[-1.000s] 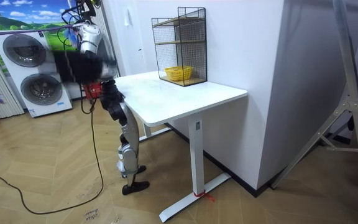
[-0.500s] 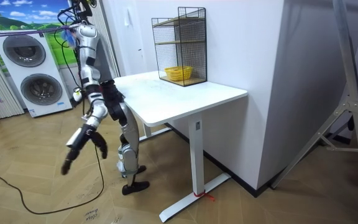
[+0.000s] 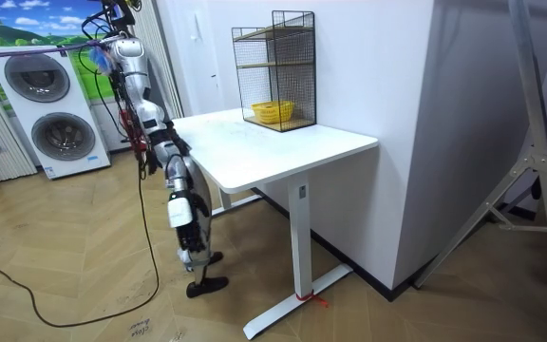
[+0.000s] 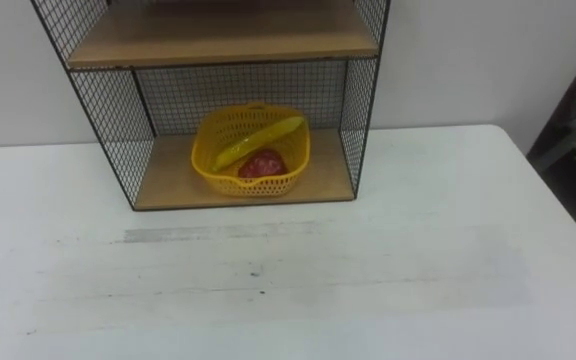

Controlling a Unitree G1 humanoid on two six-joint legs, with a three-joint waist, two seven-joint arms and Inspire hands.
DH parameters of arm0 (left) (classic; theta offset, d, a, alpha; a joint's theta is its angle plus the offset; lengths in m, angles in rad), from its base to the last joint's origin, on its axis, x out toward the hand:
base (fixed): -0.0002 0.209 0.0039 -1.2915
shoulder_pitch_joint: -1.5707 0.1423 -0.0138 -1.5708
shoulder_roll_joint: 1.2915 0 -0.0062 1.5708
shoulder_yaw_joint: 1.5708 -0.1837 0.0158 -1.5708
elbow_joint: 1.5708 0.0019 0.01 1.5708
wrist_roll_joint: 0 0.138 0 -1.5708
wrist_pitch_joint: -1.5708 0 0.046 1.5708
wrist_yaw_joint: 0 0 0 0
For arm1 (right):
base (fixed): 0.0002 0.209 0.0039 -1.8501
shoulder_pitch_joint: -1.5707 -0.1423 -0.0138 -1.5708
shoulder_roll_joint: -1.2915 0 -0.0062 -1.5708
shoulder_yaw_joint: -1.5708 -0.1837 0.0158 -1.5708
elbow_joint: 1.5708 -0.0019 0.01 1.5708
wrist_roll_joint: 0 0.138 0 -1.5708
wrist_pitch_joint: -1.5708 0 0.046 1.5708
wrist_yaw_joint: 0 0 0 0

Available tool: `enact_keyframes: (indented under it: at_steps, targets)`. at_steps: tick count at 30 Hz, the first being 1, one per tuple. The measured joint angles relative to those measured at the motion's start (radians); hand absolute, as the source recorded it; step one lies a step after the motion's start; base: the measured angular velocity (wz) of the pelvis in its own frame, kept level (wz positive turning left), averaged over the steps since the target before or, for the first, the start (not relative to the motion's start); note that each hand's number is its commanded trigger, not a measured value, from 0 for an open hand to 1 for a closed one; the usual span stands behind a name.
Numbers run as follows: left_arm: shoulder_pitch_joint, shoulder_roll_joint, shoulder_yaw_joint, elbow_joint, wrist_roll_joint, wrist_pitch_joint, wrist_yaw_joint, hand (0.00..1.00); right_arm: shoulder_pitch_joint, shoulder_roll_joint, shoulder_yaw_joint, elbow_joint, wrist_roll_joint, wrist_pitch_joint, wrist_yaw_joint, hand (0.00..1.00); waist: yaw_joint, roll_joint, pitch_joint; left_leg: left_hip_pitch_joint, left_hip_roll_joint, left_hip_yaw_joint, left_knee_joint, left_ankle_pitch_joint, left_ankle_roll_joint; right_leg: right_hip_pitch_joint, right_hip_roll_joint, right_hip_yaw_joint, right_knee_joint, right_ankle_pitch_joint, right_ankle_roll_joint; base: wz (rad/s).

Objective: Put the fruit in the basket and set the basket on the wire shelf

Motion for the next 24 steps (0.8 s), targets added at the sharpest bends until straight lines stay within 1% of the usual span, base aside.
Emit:
enact_keyframes:
  at_steps: [1,2,3,4,5,7,10,12,14,16,19,22,24]
  targets:
    - [-0.020,0.000,-0.048,-0.013,0.037,0.009,-0.010,0.00,-0.004,0.008,0.033,0.002,-0.015,0.009,0.021,0.00,-0.009,-0.005,0.0028,-0.001,-0.001,-0.006,0.000,0.001,0.001,0.005,0.001,-0.006,-0.007,0.000,0.000,0.17]
    - [-0.034,-0.003,-0.096,-0.021,0.070,0.014,-0.024,0.00,-0.006,0.019,0.046,0.002,-0.036,0.013,0.037,0.00,-0.014,-0.008,0.0054,-0.003,0.000,-0.007,-0.001,0.004,0.003,0.006,0.002,-0.008,-0.012,0.001,-0.002,0.15]
    - [-0.043,-0.005,-0.116,-0.025,0.085,0.016,-0.031,0.00,-0.008,0.023,0.057,0.000,-0.047,0.018,0.044,0.00,-0.017,-0.009,0.0075,-0.004,0.000,-0.007,-0.001,0.004,0.003,0.006,0.002,-0.008,-0.012,0.001,-0.002,0.00]
    - [-0.057,-0.008,-0.153,-0.035,0.118,0.017,-0.051,0.00,-0.010,0.030,0.076,-0.004,-0.077,0.024,0.061,0.00,-0.022,-0.011,0.0111,-0.003,0.000,-0.007,-0.002,0.006,0.003,0.005,0.005,-0.002,-0.013,0.003,0.000,-0.08]
    - [-0.054,-0.011,-0.175,-0.044,0.137,0.021,-0.061,0.00,-0.009,0.037,0.092,-0.007,-0.102,0.029,0.070,0.00,-0.023,-0.014,0.0159,-0.003,0.001,-0.006,-0.002,0.007,0.004,0.004,0.007,0.004,-0.014,0.005,0.001,-0.07]
    - [-0.054,-0.018,-0.202,-0.053,0.168,0.028,-0.062,0.00,-0.002,0.047,0.110,-0.006,-0.145,0.032,0.078,0.00,-0.023,-0.017,0.0180,-0.004,0.001,-0.006,-0.003,0.009,0.004,0.002,0.008,0.004,-0.020,0.009,0.000,0.00]
    - [-0.055,-0.025,-0.237,-0.052,0.210,0.043,-0.078,0.00,0.005,0.049,0.143,-0.003,-0.215,0.053,0.104,0.00,-0.029,-0.019,0.0171,-0.004,0.002,-0.006,-0.003,0.009,0.004,0.004,0.010,0.005,-0.027,0.010,-0.003,-0.02]
    - [-0.055,-0.031,-0.242,-0.052,0.245,0.045,-0.086,0.00,0.006,0.051,0.146,-0.002,-0.244,0.056,0.118,0.00,-0.033,-0.020,0.0176,-0.005,0.002,-0.005,-0.003,0.009,0.004,0.003,0.010,0.004,-0.028,0.012,-0.001,0.00]
    - [-0.057,-0.037,-0.247,-0.052,0.282,0.052,-0.093,0.00,0.004,0.053,0.161,-0.004,-0.269,0.068,0.148,0.00,-0.031,-0.020,0.0170,-0.005,0.004,-0.002,-0.002,0.009,0.004,0.001,0.010,0.004,-0.029,0.015,-0.002,-0.05]
    - [-0.058,-0.037,-0.248,-0.052,0.297,0.063,-0.097,0.00,0.004,0.055,0.184,-0.004,-0.269,0.076,0.168,0.00,-0.026,-0.018,0.0158,-0.005,0.005,0.001,-0.002,0.009,0.004,-0.001,0.011,0.008,-0.029,0.016,-0.003,-0.07]
    - [-0.053,-0.038,-0.247,-0.051,0.336,0.072,-0.098,0.00,0.003,0.059,0.183,-0.004,-0.269,0.090,0.204,0.00,-0.020,-0.011,0.0131,-0.003,0.007,0.010,-0.006,0.009,0.004,-0.002,0.012,0.010,-0.030,0.018,-0.004,-0.07]
    - [-0.051,-0.038,-0.247,-0.034,0.404,0.082,-0.099,0.00,0.003,0.061,0.183,-0.004,-0.269,0.093,0.226,0.00,-0.020,-0.005,0.0104,0.003,0.008,0.011,-0.006,0.009,0.004,0.005,0.012,0.009,-0.030,0.018,-0.005,-0.01]
    - [-0.047,-0.038,-0.247,-0.026,0.439,0.088,-0.101,0.00,0.002,0.061,0.183,-0.002,-0.269,0.095,0.231,0.00,-0.020,-0.003,0.0084,0.005,0.008,0.011,-0.006,0.009,0.004,0.007,0.012,0.008,-0.030,0.016,-0.009,0.00]
